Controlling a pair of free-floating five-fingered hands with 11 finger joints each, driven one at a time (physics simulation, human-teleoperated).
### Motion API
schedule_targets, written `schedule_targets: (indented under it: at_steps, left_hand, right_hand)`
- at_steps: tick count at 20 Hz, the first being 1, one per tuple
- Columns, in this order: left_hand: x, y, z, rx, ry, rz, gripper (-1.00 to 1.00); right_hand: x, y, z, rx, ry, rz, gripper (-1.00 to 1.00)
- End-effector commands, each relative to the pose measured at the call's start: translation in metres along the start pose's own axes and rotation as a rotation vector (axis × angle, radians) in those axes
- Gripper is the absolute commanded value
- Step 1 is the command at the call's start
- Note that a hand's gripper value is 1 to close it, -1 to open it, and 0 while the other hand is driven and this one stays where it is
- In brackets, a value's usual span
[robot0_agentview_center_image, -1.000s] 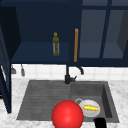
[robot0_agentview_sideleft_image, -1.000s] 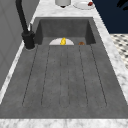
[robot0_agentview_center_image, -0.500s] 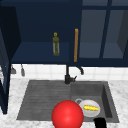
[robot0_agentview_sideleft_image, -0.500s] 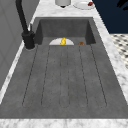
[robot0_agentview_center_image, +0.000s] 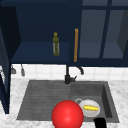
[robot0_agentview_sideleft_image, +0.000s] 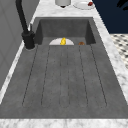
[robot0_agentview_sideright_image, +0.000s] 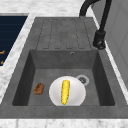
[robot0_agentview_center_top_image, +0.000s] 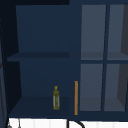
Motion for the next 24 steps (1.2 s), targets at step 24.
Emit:
schedule_targets:
  at_steps: [24]
  left_hand:
    - [-0.051, -0.089, -0.103, -0.046, 0.084, -0.043, -1.0]
  right_hand:
    - [0.0, 0.0, 0.0, 0.0, 0.0, 0.0, 0.0]
